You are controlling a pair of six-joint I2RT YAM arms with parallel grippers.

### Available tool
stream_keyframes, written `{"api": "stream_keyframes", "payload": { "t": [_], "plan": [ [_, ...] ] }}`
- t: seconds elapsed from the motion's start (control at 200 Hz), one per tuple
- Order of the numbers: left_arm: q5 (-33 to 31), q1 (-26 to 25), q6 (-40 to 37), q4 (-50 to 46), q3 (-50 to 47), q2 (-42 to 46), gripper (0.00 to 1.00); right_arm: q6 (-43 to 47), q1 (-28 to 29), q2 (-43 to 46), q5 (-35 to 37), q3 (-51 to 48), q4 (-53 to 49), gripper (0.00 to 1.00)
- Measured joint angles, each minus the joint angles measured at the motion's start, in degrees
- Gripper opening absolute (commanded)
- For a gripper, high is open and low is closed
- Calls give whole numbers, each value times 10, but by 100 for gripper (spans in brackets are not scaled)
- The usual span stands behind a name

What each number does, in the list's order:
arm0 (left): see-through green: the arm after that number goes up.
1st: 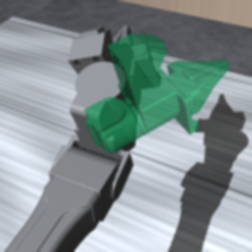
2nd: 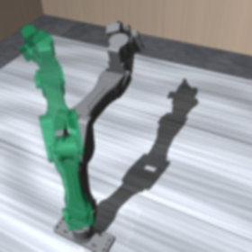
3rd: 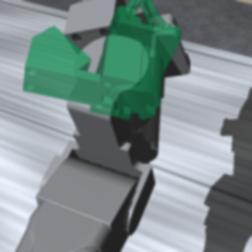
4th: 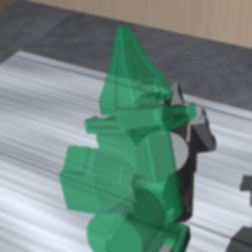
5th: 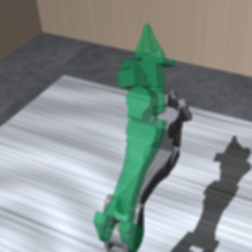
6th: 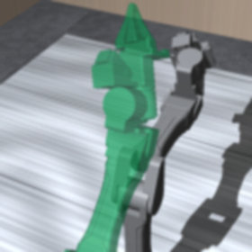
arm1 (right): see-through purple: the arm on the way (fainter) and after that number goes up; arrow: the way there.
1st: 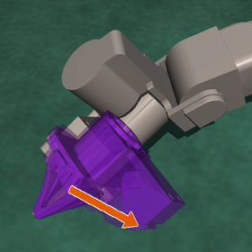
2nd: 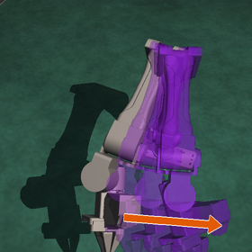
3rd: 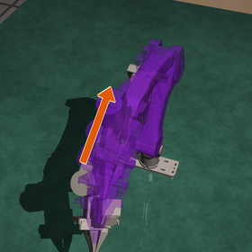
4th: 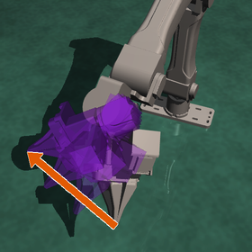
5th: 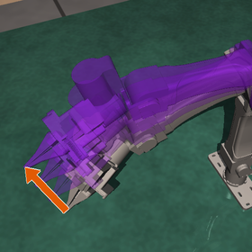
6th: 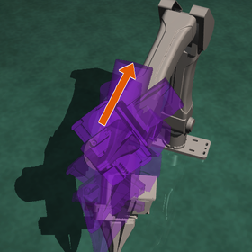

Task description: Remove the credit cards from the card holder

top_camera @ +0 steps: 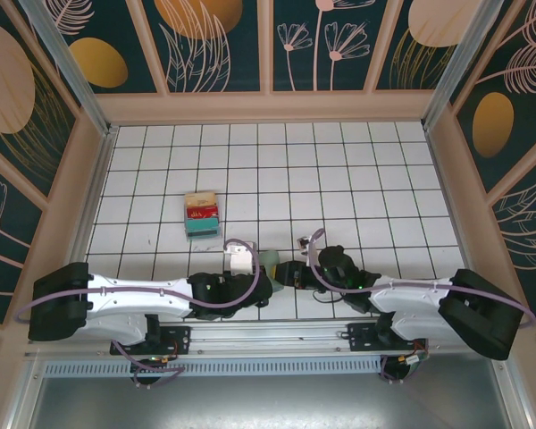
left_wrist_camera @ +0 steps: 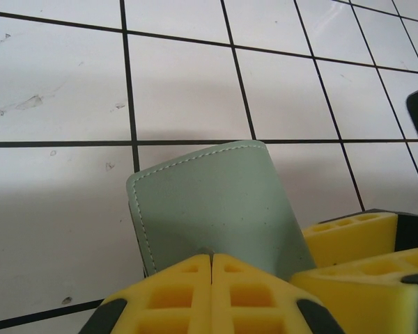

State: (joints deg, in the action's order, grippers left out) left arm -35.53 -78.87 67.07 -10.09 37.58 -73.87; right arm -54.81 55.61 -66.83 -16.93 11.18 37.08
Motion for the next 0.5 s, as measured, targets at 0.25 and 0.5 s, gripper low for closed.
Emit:
{"api": "stream_keyframes", "payload": {
  "t": [0.25,0.5],
  "plan": [
    [-12,0,-4,-4,0,0,0,-13,-1,-10,-7,2,21,0],
    [-27,0,19,-5,-7,70,0,-15,-9,53,6,-7,16,0]
  ]
}}
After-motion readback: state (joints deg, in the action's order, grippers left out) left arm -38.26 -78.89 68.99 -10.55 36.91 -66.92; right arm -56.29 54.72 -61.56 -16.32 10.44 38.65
